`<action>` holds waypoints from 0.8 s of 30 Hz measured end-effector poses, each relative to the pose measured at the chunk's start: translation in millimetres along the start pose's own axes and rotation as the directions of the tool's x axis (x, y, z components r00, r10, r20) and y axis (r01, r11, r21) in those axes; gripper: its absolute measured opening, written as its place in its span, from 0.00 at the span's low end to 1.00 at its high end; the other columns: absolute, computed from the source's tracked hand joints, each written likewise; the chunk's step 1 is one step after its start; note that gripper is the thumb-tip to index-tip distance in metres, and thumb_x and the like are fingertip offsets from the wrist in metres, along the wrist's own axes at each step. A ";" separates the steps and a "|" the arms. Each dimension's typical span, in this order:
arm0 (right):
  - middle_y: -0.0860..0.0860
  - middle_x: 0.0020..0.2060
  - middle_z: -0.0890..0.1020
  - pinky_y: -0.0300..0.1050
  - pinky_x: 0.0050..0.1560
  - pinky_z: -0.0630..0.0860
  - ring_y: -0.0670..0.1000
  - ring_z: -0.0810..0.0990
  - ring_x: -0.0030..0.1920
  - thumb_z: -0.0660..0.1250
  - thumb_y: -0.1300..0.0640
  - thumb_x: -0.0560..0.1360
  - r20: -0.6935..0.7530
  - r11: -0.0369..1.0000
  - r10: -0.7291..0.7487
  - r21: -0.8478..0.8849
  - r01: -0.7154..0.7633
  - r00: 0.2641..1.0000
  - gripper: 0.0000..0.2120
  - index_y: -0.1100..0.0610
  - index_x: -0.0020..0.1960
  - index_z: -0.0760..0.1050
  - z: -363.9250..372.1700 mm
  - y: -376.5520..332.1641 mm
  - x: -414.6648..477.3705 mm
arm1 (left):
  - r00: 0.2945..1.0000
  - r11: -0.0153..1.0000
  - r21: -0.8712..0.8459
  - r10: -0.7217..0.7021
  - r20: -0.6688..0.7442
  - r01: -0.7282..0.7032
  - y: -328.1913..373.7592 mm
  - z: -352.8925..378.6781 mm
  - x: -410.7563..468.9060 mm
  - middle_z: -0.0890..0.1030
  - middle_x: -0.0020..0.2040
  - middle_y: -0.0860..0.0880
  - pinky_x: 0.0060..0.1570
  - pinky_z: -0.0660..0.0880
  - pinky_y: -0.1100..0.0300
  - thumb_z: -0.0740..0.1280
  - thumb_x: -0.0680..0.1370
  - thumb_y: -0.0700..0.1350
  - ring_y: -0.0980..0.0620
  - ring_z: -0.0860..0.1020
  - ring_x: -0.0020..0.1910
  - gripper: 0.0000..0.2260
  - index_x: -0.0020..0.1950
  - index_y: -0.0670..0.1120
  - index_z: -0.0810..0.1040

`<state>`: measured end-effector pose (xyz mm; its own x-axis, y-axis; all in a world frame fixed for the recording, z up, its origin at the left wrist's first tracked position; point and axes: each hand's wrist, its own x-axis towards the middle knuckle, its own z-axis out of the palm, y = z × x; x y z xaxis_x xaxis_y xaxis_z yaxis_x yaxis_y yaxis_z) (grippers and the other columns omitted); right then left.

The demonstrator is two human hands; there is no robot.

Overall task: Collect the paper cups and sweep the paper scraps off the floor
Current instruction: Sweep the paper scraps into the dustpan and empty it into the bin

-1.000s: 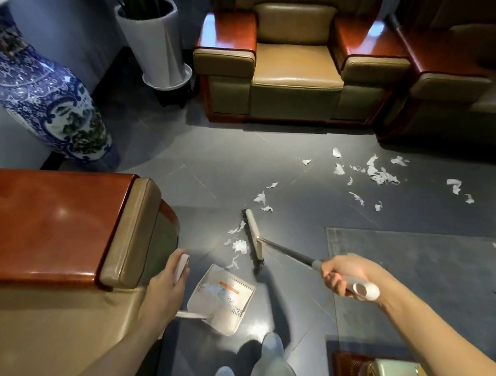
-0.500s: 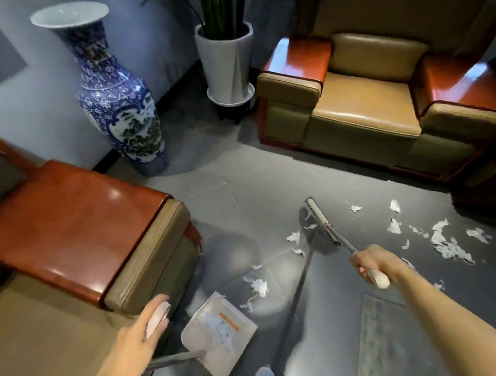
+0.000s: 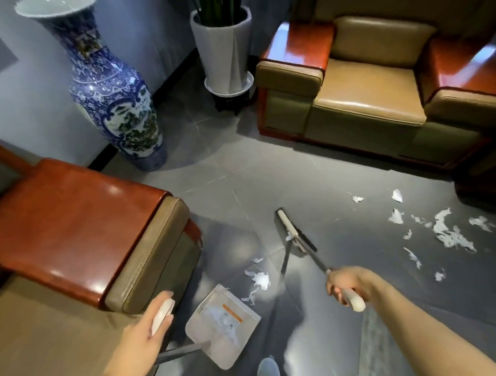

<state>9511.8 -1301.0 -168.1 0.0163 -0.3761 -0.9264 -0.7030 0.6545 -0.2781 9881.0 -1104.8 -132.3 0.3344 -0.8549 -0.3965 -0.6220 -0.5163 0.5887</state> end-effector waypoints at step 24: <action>0.50 0.19 0.66 0.33 0.20 0.63 0.46 0.64 0.17 0.54 0.67 0.77 -0.071 0.948 0.025 0.319 -0.001 0.997 0.10 0.59 0.51 0.72 109.4 57.8 -90.7 | 0.977 0.978 -0.017 0.208 -0.046 -0.209 -24.4 -1.3 -4.2 0.74 0.32 0.50 0.34 0.67 0.57 0.63 0.80 0.45 0.52 0.73 0.29 0.16 0.67 0.54 0.69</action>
<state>9547.4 -1157.3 -128.0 -0.0520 -0.4050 -0.9128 -0.4400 0.8299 -0.3431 9895.7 -1088.7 -144.1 0.2303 -0.9449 -0.2324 -0.6660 -0.3272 0.6703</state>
